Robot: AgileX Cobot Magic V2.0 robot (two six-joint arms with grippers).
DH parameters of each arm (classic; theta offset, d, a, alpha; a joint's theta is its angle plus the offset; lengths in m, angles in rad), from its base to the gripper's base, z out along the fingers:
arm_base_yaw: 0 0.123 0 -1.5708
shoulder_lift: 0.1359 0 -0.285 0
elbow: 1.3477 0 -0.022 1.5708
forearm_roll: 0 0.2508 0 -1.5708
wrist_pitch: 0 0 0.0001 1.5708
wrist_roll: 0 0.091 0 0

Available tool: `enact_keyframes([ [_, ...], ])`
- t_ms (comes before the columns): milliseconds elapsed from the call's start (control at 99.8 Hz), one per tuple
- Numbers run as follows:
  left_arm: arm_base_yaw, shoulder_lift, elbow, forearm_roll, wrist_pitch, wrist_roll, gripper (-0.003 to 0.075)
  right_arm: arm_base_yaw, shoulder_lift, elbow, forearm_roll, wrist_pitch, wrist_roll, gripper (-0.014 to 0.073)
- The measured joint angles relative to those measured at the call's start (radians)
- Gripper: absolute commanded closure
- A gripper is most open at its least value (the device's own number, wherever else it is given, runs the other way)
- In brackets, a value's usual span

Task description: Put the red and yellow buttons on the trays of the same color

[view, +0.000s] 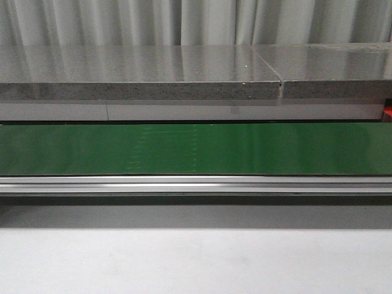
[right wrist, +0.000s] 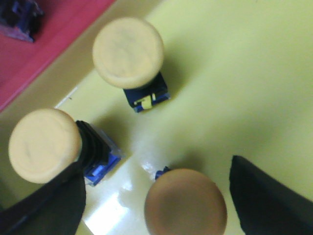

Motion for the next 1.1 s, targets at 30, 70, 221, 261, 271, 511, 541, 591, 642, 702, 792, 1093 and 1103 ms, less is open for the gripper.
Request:
enact_keyframes([
  [30,0.000,0.000,0.000,0.000,0.000,0.000,0.0739,0.000,-0.014,0.000,0.003,-0.006,0.000,-0.0008],
  [70,0.000,0.000,0.000,0.000,0.000,0.000,0.0739,0.010,-0.039,0.000,0.008,-0.010,0.000,-0.0008],
  [221,0.000,0.000,0.000,0.000,0.000,0.000,0.0739,0.077,-0.146,0.000,0.013,-0.017,0.000,-0.0008],
  [261,0.000,0.000,0.000,0.000,0.000,0.000,0.0739,0.096,-0.182,0.000,0.014,-0.017,0.000,-0.0008],
  [271,0.000,0.000,0.000,0.000,0.000,0.000,0.0739,0.104,-0.195,0.000,0.014,-0.017,0.000,-0.0008],
  [511,0.000,0.000,0.000,0.000,0.000,0.000,0.0739,0.260,-0.424,0.000,0.014,-0.006,0.000,-0.0008],
  [541,0.000,0.000,0.000,0.000,0.000,0.000,0.0739,0.284,-0.448,0.000,0.010,-0.004,0.000,-0.0008],
  [591,0.000,0.000,0.000,0.000,0.000,0.000,0.0739,0.329,-0.488,0.002,0.002,-0.001,-0.007,-0.0008],
  [642,0.000,0.000,0.000,0.000,0.000,0.000,0.0739,0.381,-0.527,0.002,-0.014,0.009,-0.009,-0.0008],
  [702,0.000,0.000,0.000,0.000,0.000,0.000,0.0739,0.433,-0.563,0.002,-0.038,0.016,-0.009,-0.0008],
  [792,0.000,0.000,0.000,0.000,0.000,0.000,0.0739,0.517,-0.616,0.002,-0.083,0.038,-0.013,-0.0007],
  [1093,0.000,0.000,0.000,0.000,0.000,0.000,0.0739,0.739,-0.774,0.002,-0.242,0.106,-0.013,0.0034],
  [1103,0.000,0.000,0.000,0.000,0.000,0.000,0.0739,0.742,-0.777,0.002,-0.244,0.113,-0.013,0.0044],
])
